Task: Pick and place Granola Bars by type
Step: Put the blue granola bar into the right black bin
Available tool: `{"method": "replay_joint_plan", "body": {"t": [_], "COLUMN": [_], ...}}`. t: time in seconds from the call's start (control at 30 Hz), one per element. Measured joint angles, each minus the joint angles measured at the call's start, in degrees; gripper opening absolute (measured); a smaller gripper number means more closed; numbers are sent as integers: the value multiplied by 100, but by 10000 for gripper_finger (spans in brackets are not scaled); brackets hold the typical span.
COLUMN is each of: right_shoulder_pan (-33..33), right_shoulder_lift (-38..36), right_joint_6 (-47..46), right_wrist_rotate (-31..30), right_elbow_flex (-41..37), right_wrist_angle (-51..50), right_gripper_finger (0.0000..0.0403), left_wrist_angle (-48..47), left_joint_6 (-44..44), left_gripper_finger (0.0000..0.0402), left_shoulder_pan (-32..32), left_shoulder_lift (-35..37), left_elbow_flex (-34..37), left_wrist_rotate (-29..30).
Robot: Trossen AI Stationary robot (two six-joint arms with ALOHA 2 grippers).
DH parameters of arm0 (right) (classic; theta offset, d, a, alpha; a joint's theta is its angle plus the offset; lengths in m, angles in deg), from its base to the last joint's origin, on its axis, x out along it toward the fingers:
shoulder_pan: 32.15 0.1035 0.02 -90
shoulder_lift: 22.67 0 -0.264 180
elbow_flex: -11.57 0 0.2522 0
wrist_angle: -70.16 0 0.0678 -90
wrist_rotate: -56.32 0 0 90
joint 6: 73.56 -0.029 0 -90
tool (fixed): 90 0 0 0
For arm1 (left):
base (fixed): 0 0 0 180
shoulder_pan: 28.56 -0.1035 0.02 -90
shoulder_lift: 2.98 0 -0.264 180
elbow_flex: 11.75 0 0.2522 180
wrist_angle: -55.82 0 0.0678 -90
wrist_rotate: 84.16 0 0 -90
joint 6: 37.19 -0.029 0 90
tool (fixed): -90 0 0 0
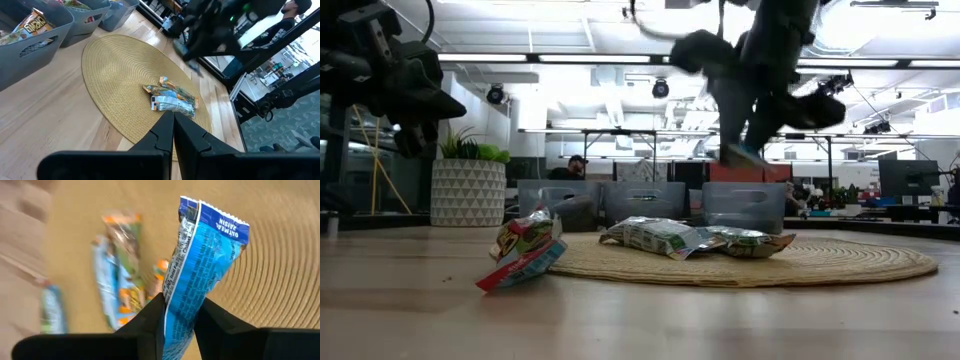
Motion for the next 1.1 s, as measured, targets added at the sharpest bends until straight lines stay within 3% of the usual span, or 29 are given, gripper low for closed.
{"method": "replay_joint_plan", "body": {"t": [0.27,0.57,0.87,1.1], "right_shoulder_pan": [-18,-501,-1534,-2352], "right_shoulder_lift": [-819,-1135,-1135,-1135], "right_joint_6": [297,1581,3150,4989], "right_wrist_rotate": [-1103,-2142,-2556,-2344], "right_elbow_flex": [2,7,7,7], "right_wrist_angle": [397,1528,2243,2240], "right_gripper_finger": [72,72,72,72], "left_wrist_angle": [0,0,0,-2], "left_joint_6": [-7,-20,-17,-17], "left_gripper_finger": [10,10,10,10], "left_shoulder_pan": [-1,-2,-2,-1], "left_shoulder_lift": [0,0,0,0], "left_elbow_flex": [0,0,0,0], "left_wrist_rotate": [0,2,2,2]}}
